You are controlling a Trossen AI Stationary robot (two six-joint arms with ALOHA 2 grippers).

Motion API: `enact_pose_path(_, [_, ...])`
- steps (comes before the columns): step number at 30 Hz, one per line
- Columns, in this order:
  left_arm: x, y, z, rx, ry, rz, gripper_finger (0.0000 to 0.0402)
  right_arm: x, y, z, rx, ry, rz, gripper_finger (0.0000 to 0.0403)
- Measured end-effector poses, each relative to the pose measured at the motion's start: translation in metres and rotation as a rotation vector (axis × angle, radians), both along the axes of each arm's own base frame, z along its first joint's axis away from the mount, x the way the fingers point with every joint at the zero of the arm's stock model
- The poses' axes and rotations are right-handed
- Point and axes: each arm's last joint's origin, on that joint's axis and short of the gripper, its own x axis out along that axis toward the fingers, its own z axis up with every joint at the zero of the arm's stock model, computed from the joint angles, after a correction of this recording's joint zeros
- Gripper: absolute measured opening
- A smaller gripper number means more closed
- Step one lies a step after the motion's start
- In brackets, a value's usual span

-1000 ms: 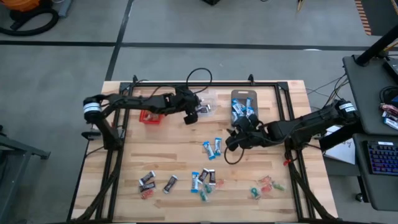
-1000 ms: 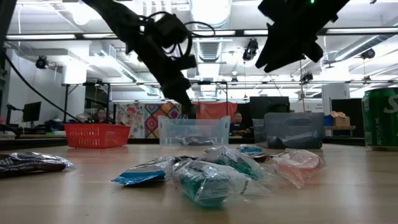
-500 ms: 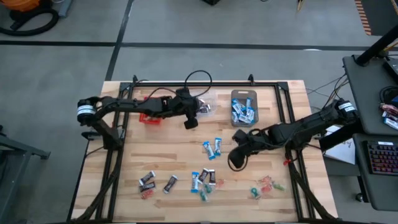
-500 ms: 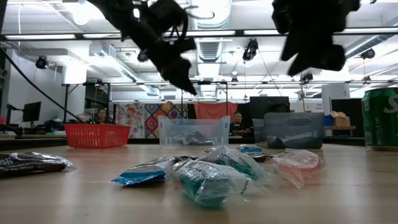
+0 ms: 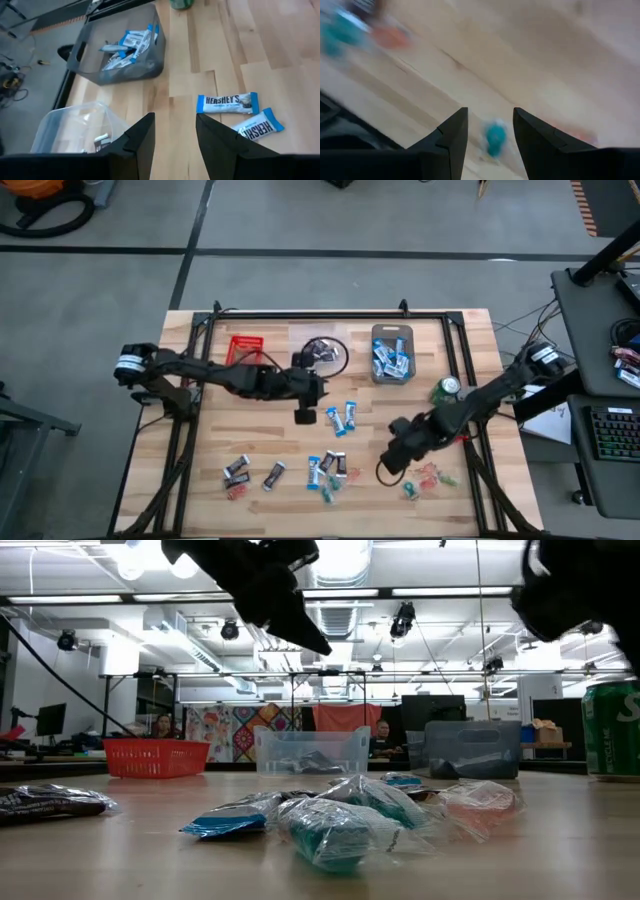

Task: Sort candy
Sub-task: Put the orange candy into the red bin

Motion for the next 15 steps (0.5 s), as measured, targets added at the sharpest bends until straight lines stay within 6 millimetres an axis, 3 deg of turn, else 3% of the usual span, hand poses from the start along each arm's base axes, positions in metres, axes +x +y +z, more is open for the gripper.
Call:
enact_pose_path(8, [-0.006,-0.009,0.007,0.048,-0.011,0.025,0.0126,-0.003,0.024,-0.036,0.064,0.267,-0.004,0.0146])
enact_pose_path(15, [-0.011,-0.009,0.016,0.042,-0.036,0.028,0.0126,-0.003,0.03,-0.054,0.034,0.332,0.011,0.0146])
